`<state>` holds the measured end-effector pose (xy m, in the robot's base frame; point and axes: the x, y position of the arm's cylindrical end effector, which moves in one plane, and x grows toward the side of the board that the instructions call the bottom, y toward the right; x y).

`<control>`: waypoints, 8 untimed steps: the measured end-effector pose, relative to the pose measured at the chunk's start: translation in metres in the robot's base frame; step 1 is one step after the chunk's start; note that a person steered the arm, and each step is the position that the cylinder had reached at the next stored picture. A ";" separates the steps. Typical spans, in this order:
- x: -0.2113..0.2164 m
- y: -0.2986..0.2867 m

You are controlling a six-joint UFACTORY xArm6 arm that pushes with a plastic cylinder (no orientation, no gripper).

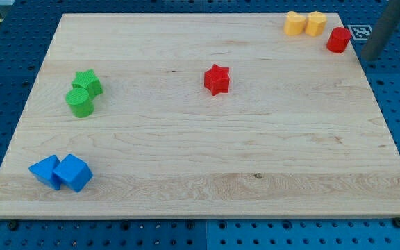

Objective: Place the red star below the red circle

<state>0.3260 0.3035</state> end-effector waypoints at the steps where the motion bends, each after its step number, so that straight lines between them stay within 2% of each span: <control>1: -0.013 -0.025; 2: -0.029 -0.037; 4: -0.015 -0.058; 6: -0.017 -0.196; 7: -0.003 -0.278; 8: 0.023 -0.314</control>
<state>0.3494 -0.0103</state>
